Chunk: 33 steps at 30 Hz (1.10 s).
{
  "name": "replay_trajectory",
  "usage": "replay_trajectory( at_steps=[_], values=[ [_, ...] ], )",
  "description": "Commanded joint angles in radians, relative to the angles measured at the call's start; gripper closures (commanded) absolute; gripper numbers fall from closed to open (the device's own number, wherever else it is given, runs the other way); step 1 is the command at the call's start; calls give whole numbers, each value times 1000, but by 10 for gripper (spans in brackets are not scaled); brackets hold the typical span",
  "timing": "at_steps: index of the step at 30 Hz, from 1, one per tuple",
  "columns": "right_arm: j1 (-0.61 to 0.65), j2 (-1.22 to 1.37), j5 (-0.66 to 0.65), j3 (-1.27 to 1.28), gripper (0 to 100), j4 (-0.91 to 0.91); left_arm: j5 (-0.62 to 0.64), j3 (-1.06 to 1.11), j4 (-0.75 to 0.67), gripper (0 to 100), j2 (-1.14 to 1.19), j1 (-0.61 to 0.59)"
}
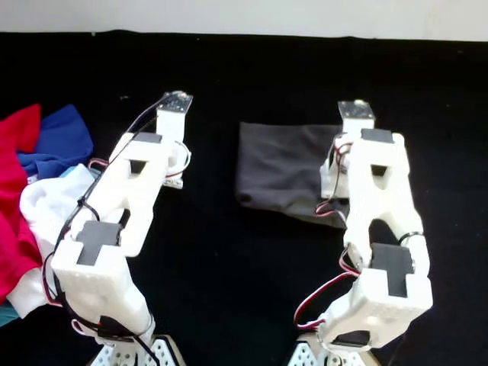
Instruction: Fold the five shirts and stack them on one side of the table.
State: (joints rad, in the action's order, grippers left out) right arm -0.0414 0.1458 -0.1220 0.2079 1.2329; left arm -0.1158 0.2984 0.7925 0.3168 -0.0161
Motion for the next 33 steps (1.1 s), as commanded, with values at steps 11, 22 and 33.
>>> replay_trajectory(
  at_steps=[11, 22, 33],
  values=[
    [-179, 2, -84, -251, 994, 237, -5, -38, 0, 990, 15, -5],
    [-134, -1, -147, -216, 953, 278, -5, -38, 0, 990, 15, -5],
    [15, 18, -146, -208, 905, 297, -5, -38, 0, 990, 15, -5]
  ],
)
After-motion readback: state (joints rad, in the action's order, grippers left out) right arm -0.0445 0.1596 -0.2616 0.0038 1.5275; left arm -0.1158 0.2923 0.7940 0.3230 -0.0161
